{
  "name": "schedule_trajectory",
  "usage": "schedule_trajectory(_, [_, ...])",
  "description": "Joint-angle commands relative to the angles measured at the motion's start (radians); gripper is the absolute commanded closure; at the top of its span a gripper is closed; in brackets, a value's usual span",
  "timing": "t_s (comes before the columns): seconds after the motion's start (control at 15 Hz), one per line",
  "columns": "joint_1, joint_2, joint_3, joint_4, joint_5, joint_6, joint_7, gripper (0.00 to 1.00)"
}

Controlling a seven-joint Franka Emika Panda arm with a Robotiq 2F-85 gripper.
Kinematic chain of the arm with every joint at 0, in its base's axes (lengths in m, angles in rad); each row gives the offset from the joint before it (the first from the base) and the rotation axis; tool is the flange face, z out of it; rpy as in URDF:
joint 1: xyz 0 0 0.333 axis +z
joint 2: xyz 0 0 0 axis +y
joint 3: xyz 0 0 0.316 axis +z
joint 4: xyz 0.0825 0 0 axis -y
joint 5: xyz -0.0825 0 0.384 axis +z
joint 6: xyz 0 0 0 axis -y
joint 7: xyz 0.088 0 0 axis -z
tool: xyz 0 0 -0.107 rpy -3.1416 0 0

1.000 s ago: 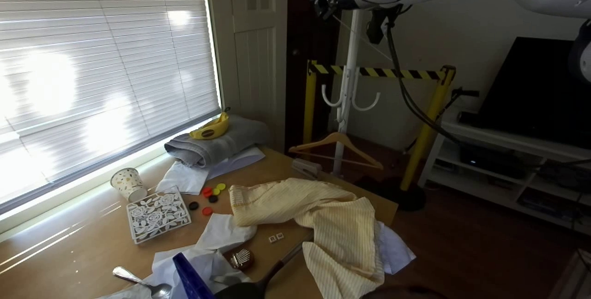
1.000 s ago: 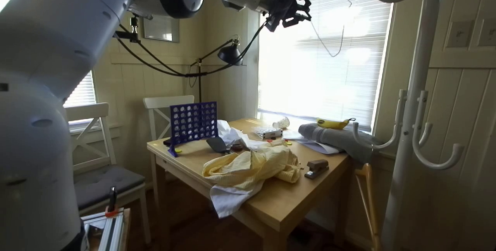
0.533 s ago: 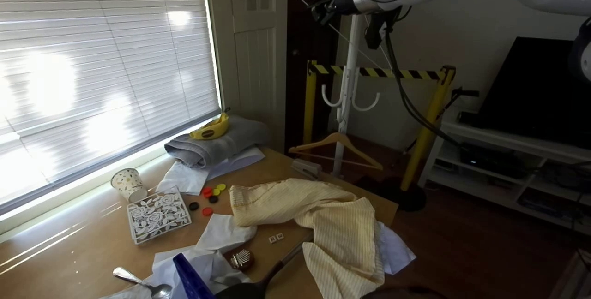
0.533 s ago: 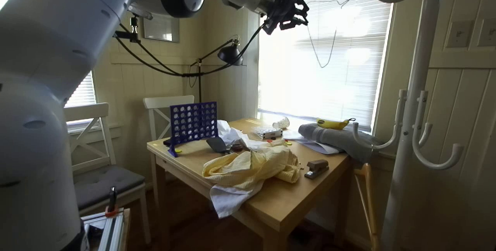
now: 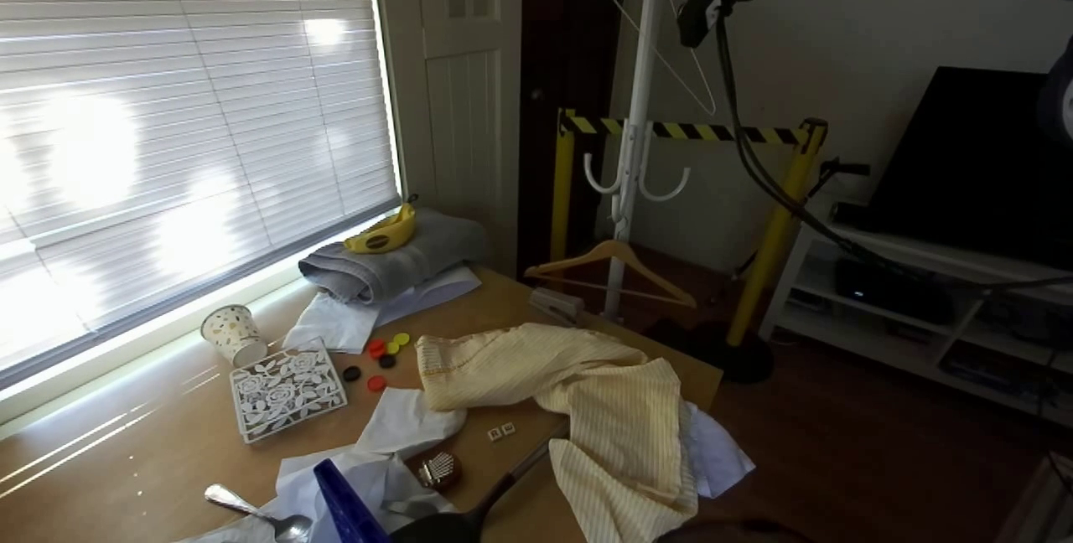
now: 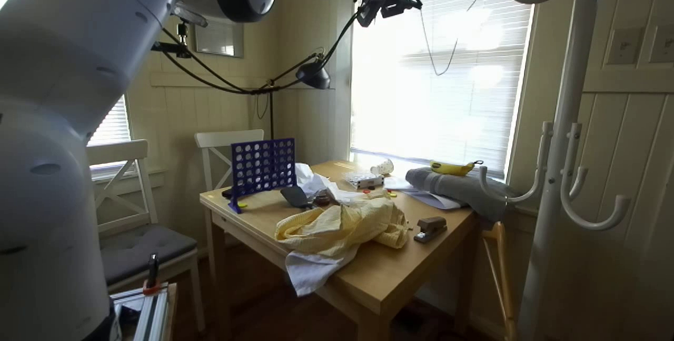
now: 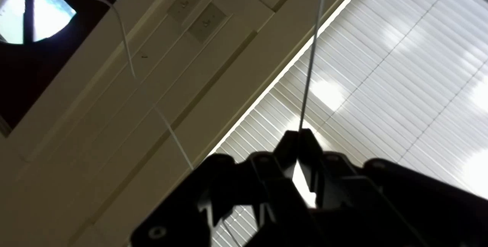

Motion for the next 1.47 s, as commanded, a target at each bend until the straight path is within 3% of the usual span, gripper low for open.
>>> schedule_trajectory(0.0, [0.025, 0.041, -0.035, 0.118, -0.039, 0.065, 0.084, 0.98])
schedule_trajectory(0.47, [0.040, 0.086, -0.141, 0.173, -0.135, 0.233, 0.368, 0.98])
schedule_trajectory(0.53, [0.046, 0.071, -0.204, 0.145, -0.109, 0.191, 0.403, 0.98])
schedule_trajectory(0.6, [0.028, 0.074, -0.164, 0.151, -0.135, 0.188, 0.410, 0.98])
schedule_trajectory(1.4, [-0.068, -0.028, -0.158, 0.076, -0.090, -0.096, 0.353, 0.98])
